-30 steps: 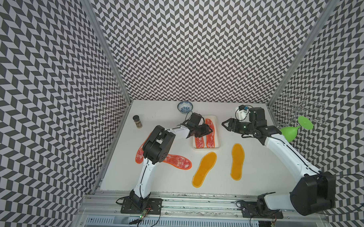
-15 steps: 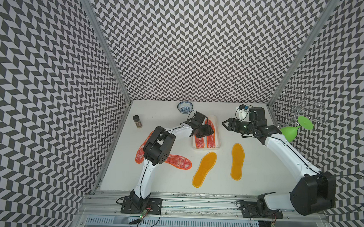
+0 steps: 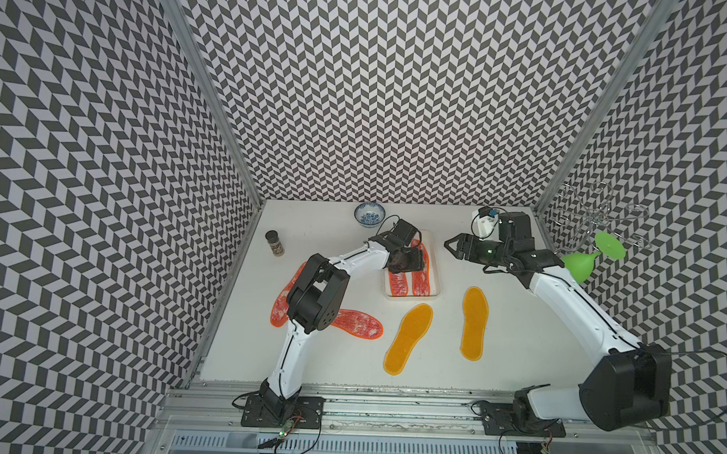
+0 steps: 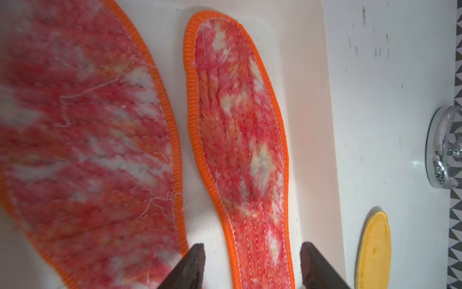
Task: Put the insoles into the storage box
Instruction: Place the insole in the storage box, then pick up the insole from the center of the board.
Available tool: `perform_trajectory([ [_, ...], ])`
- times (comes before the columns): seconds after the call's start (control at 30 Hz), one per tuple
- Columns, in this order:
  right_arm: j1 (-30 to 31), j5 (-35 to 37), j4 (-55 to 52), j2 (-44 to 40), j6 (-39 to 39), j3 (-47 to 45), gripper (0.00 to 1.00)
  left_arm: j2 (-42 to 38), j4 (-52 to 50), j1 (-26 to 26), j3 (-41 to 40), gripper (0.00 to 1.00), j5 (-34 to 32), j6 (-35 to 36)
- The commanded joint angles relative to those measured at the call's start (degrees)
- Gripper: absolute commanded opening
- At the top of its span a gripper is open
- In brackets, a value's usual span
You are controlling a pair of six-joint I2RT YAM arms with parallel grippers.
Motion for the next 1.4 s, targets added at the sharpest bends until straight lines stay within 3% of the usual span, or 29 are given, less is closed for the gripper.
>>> perform_trajectory([
  [0.0, -0.4, -0.3, 0.9, -0.3, -1.4, 1.4, 0.7, -8.5, -4.9, -0.2, -1.1, 0.65, -4.5, 4.5],
  [0.27, 0.5, -5.1, 2.7, -1.9, -1.4, -1.6, 0.74, -25.4, -10.8, 4.4, -14.8, 0.64, -9.4, 11.9],
  [0.43, 3.2, -4.6, 2.8, -3.1, -1.5, -3.1, 0.78, -34.6, -13.5, 9.4, -22.4, 0.63, -10.6, 11.5],
  [0.8, 9.7, -1.2, 1.7, -5.2, 0.1, -5.6, 0.85, -45.9, -18.3, 12.6, -32.5, 0.64, -16.2, 6.4],
  [0.97, 11.0, -0.7, 1.4, -6.0, 0.7, -6.4, 0.89, -48.5, -18.9, 12.6, -35.3, 0.66, -18.1, 7.2],
  [1.07, 11.6, -0.2, 1.2, -6.4, 0.6, -6.8, 0.9, -49.7, -19.7, 12.6, -35.7, 0.8, -18.4, 8.1],
  [1.27, 12.2, 0.0, 1.2, -6.9, 1.1, -7.6, 0.92, -50.6, -21.3, 12.7, -35.5, 0.86, -18.9, 10.3],
  [1.37, 12.3, 0.3, 1.1, -7.2, 1.0, -7.6, 0.92, -50.9, -22.4, 13.0, -34.7, 0.98, -19.7, 11.2],
])
